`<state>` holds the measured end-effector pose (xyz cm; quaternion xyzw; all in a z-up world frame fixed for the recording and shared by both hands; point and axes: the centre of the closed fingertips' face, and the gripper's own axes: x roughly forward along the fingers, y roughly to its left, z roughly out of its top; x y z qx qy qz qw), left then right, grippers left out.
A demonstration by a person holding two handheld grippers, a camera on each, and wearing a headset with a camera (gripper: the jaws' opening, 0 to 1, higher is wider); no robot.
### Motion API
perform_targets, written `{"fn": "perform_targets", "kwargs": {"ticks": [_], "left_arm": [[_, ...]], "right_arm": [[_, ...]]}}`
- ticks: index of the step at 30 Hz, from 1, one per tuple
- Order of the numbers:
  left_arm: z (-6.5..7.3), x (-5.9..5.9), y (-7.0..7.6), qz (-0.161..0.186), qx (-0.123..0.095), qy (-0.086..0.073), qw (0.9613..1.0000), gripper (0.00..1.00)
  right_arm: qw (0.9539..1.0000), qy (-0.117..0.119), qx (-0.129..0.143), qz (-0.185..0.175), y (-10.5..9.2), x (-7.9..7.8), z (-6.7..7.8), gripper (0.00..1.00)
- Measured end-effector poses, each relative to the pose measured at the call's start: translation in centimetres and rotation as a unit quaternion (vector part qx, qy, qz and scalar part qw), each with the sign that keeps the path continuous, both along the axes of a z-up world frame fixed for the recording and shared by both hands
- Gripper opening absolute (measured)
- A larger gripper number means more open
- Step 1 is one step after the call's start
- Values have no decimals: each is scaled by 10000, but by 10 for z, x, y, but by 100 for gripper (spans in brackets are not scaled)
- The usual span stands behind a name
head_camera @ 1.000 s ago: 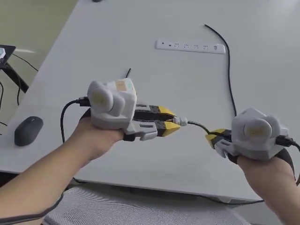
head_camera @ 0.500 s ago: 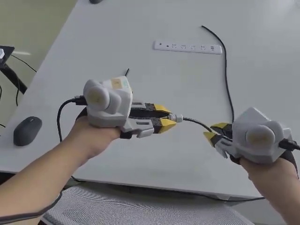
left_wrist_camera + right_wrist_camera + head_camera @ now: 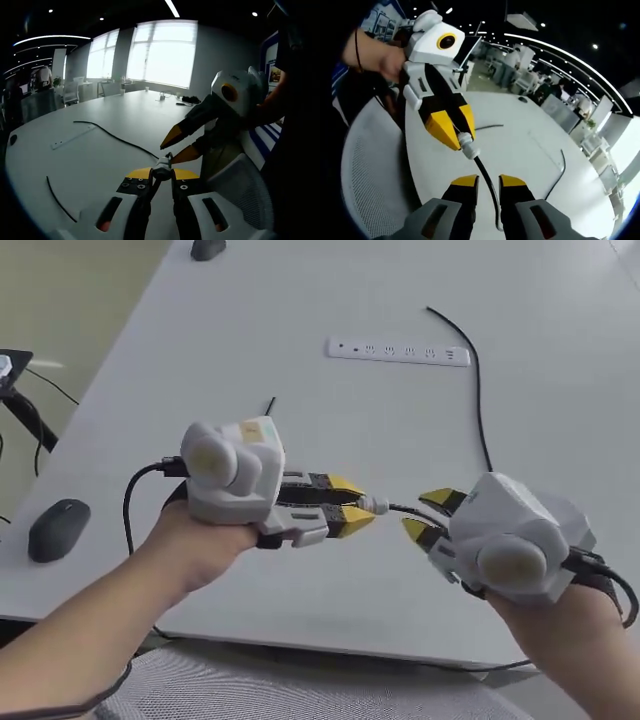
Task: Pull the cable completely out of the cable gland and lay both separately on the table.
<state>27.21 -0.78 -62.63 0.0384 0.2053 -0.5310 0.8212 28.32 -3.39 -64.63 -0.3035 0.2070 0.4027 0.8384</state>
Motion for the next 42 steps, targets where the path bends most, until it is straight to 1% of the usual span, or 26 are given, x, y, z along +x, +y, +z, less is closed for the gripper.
{"fn": "perform_targets", "kwargs": {"ticks": [3, 4, 5, 7, 8, 13, 17, 18, 20, 27, 32, 36, 39, 42], "left_arm": [[0, -1, 0, -18, 7, 9, 10000, 15], [-1, -1, 0, -25, 12, 12, 10000, 15], [-1, -1, 0, -39, 21, 16, 10000, 15], [-1, -1, -1, -60, 19, 14, 10000, 15], [-1, -1, -1, -64, 25, 20, 10000, 15], [-4, -2, -2, -113, 67, 23, 9999, 15], [-7, -2, -3, -157, 113, 27, 9998, 15], [-8, -2, -3, -175, 137, 17, 9998, 15], [-10, -3, -4, -200, 172, 23, 9996, 15], [-12, -4, -6, -228, 225, -22, 9995, 15], [-12, -5, -4, -196, 233, -27, 9995, 15], [-10, -7, -3, -167, 189, -19, 9997, 15], [-8, -6, -2, -148, 157, -40, 9998, 15], [-8, -7, -2, -134, 148, -39, 9998, 15]], "right_arm": [[9999, 9, 132, 40, 5, -2, 3, 10], [9999, -25, 121, 49, 6, -2, 4, 9], [9999, -92, 30, 84, 6, -2, 3, 9], [9999, -43, 43, 136, 8, -3, 2, 8], [9999, -48, 52, 143, 8, -3, 3, 8], [9995, -145, -69, 275, 10, -5, 2, 5], [9994, -122, -51, 304, 10, -7, -1, 2], [9995, -98, -39, 287, 9, -7, -2, 2], [9998, 33, 53, 205, 8, -8, -5, 2], [9993, 278, 262, -29, 4, -7, -9, 1], [9986, 390, 316, -166, 1, -7, -12, 0], [9972, 519, 399, -348, -6, -5, -15, 0], [9954, 644, 516, -491, -11, -4, -18, 0], [9936, 745, 560, -631, -17, -3, -23, 0]]}}
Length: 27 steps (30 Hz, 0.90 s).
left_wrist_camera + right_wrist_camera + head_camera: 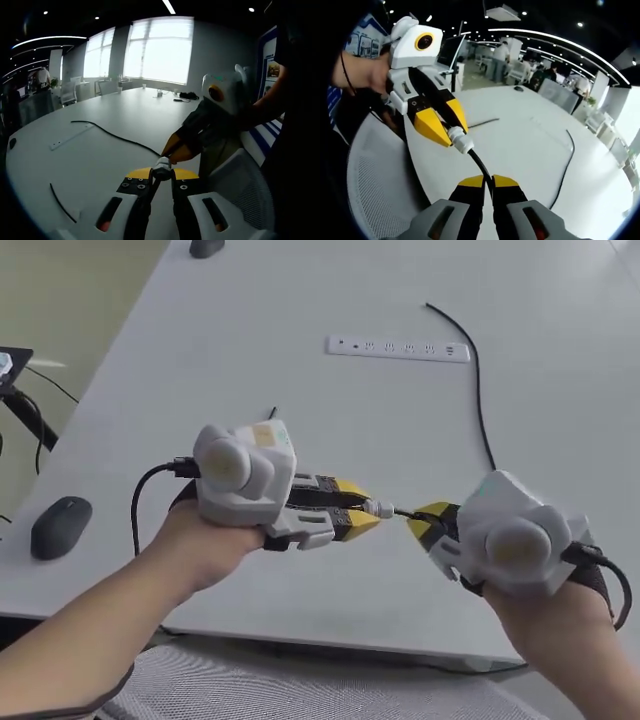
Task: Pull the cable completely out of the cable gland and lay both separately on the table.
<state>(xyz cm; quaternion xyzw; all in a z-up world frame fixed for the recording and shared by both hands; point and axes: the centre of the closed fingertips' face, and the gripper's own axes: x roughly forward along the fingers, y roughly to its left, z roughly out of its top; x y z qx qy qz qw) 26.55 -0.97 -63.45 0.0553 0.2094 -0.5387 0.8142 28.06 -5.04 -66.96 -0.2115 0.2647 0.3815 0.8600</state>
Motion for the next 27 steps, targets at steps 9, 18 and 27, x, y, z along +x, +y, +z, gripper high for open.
{"fn": "perform_targets", "kwargs": {"ticks": [9, 18, 27], "left_arm": [[-1, -1, 1, 7, -20, -4, 10000, 15], [-1, -2, -2, 31, -39, -15, 10000, 15], [-3, -5, -4, 59, -19, -27, 10000, 15]], "right_arm": [[9982, 335, 190, -462, -20, 2, -17, 0], [9919, 707, 421, -969, -35, 2, -34, 0], [9832, 1034, 566, -1394, -48, -1, -53, 0]]}}
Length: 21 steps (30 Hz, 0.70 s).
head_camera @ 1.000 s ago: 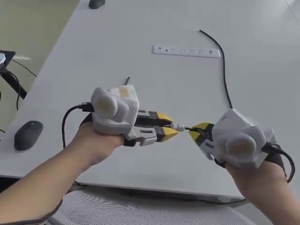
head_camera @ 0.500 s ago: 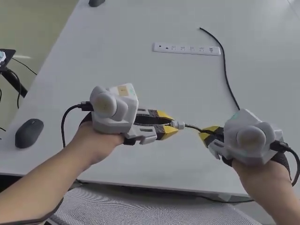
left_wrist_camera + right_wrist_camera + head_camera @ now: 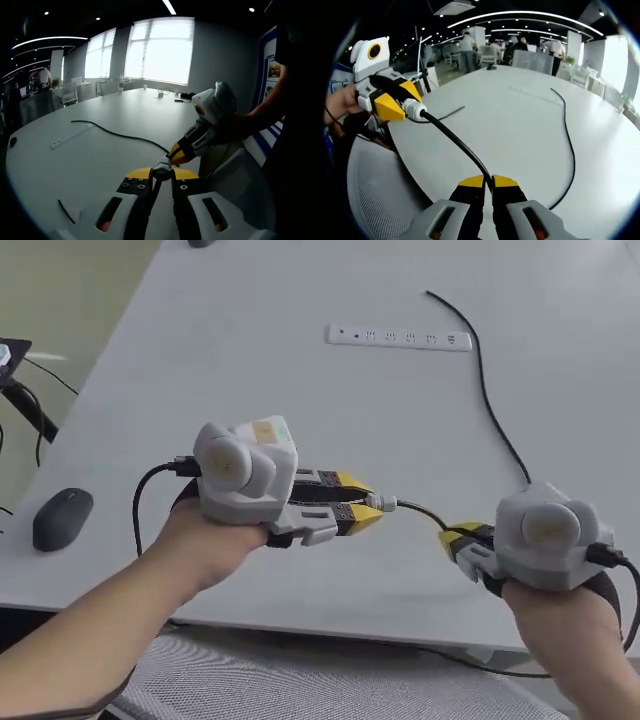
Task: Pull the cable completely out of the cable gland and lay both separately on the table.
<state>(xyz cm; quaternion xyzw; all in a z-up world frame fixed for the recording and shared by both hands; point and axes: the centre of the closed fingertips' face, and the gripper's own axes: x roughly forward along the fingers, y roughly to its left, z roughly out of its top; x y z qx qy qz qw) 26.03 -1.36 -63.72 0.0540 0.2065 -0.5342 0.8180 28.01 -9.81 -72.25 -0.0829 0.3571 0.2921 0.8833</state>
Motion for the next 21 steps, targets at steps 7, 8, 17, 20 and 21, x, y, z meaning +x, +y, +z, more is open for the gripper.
{"fn": "perform_targets", "kwargs": {"ticks": [7, 8, 17, 20, 21], "left_arm": [[-3, -2, -2, -30, 50, 5, 10000, 15], [-2, -2, -2, -25, 38, 12, 10000, 15], [-2, 0, -1, -20, 37, 25, 10000, 15], [-2, 2, -1, -17, 40, 22, 10000, 15], [-2, 2, 0, -14, 31, 28, 10000, 15]], "right_arm": [[9999, 82, -4, -97, -5, -1, -7, 0], [9999, 70, -2, -97, -5, -1, -7, 0], [10000, 8, 14, 15, -4, -2, -5, 0], [10000, -49, -14, 80, -4, -2, -4, 0], [9998, -92, -59, 140, -4, -2, -3, 1]]}}
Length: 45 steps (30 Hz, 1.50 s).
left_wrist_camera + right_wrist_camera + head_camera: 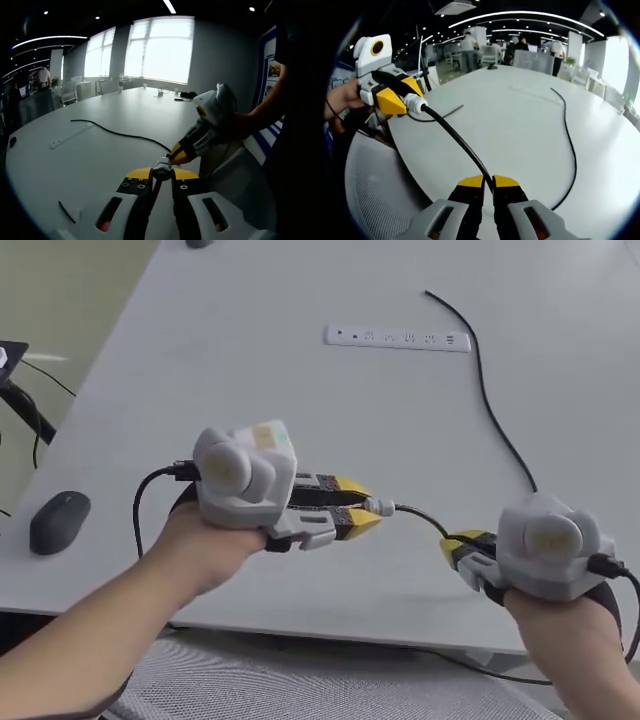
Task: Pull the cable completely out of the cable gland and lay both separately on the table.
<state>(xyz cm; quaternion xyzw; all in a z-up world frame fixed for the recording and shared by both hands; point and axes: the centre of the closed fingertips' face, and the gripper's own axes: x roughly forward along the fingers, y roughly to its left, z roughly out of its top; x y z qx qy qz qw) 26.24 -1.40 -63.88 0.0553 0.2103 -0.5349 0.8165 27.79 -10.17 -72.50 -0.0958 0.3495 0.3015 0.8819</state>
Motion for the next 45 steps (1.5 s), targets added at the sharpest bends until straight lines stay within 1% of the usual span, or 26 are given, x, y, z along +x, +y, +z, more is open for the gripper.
{"fn": "perform_targets", "kwargs": {"ticks": [1, 2, 4, 8, 11, 13, 16, 17, 18, 19, 20, 23, 25, 26, 28, 30, 34, 38, 40, 41, 45], "left_arm": [[0, 1, 0, 0, 2, 0, 10000, 15], [-1, 1, 1, -1, 9, -1, 10000, 15], [-1, 1, 1, -3, 16, 10, 10000, 15], [-1, 3, 1, 13, -11, 27, 10000, 15], [-1, 4, 1, 1, -2, 31, 10000, 15], [-1, 4, 1, -11, -3, 30, 10000, 15], [0, 3, 0, -18, -15, 32, 10000, 15], [0, 3, 0, -23, -5, 35, 10000, 15], [-1, 3, -1, -25, -2, 39, 10000, 15], [-1, 2, -1, -30, 0, 46, 10000, 15], [-1, 2, -1, -35, 5, 47, 10000, 15], [-1, 1, -1, -45, 18, 49, 10000, 15], [-1, 2, -2, -38, 14, 46, 10000, 15], [-1, 1, -2, -37, 10, 50, 10000, 15], [-1, 1, -2, -52, 16, 50, 10000, 15], [-1, 1, -3, -64, 24, 54, 10000, 15], [-2, 1, -4, -92, 41, 61, 9999, 15], [-4, 0, -4, -107, 67, 70, 9999, 15], [-4, -1, -5, -120, 68, 68, 9999, 15], [-4, -1, -5, -120, 86, 62, 9999, 15], [-4, -1, -5, -116, 95, 66, 9999, 15]], "right_arm": [[10000, -27, -27, 21, 0, 0, 1, 1], [9998, -106, -114, 82, -1, 0, 2, 1], [9996, -160, -185, 138, -2, 0, 4, 2], [9994, -190, -218, 209, -5, -1, 8, 2], [9991, -228, -242, 253, -6, -2, 13, 8], [9986, -329, -292, 302, -6, -1, 19, 12], [9962, -566, -368, 542, -1, 0, 33, 17], [9947, -668, -397, 678, 4, 0, 38, 18], [9938, -695, -431, 750, 6, -1, 41, 18], [9918, -773, -469, 908, 12, -2, 46, 18], [9909, -804, -482, 963, 14, -3, 48, 19], [9841, -1028, -638, 1301, 29, -4, 59, 18], [9805, -1058, -720, 1491, 38, -6, 61, 18], [9797, -1068, -738, 1525, 40, -7, 62, 17], [9748, -1196, -807, 1700, 50, -7, 65, 16], [9718, -1241, -886, 1799, 54, -7, 66, 14], [9670, -1333, -958, 1947, 62, -6, 68, 12], [9612, -1424, -1026, 2128, 69, -7, 70, 9], [9581, -1446, -1109, 2208, 71, -7, 69, 8], [9570, -1447, -1144, 2237, 71, -7, 68, 7], [9557, -1440, -1145, 2296, 72, -9, 66, 2]]}}
